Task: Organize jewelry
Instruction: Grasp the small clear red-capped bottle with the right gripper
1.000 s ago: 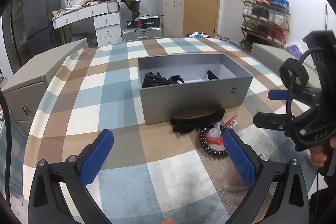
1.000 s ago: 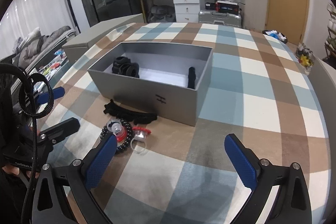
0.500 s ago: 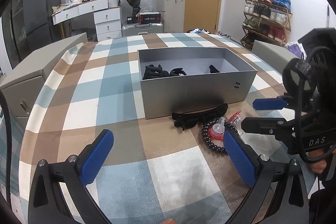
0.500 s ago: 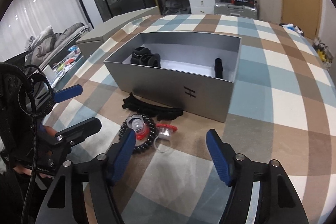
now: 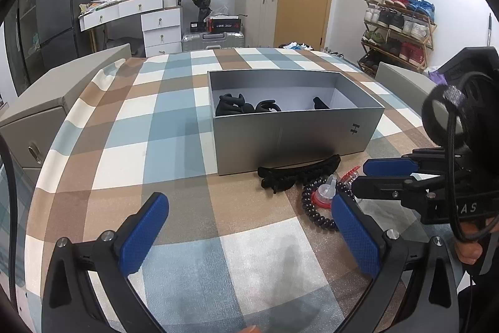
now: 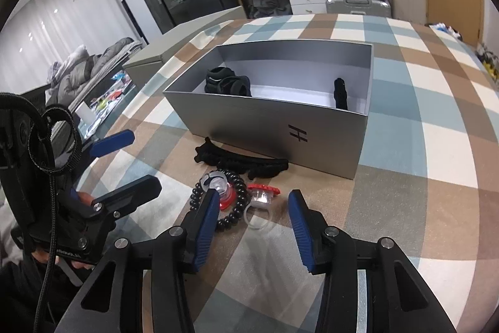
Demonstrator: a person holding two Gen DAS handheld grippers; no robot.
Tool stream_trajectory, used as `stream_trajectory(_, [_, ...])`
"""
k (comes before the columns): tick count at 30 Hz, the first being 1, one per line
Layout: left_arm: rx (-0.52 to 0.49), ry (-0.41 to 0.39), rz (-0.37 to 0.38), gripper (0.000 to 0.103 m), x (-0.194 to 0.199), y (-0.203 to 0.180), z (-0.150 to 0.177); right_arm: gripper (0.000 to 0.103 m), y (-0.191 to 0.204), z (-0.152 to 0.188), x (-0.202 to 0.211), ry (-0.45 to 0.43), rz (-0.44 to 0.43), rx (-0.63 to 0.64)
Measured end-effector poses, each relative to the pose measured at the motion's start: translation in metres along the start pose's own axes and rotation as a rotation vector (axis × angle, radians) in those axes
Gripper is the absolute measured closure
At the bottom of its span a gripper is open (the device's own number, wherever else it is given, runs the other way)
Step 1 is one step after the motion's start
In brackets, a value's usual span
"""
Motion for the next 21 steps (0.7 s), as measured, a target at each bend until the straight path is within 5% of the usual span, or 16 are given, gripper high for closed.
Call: stream_trajectory(21, [-0.009,0.001,0.008,0.001,-0.0005,-0.0004,0.0003,0.085,0.0001,0.0008,-0.0078,0.018,0.015,0.0])
Point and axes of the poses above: each gripper's, at about its wrist camera, not at the fingertips, and x roughly against the way its jaws point, y to its left, z to its underside, the point moved 5 cm from there along -x, roughly the way its jaws point, and after that the axes turned 1 degree about y, right-handed, at the moved point
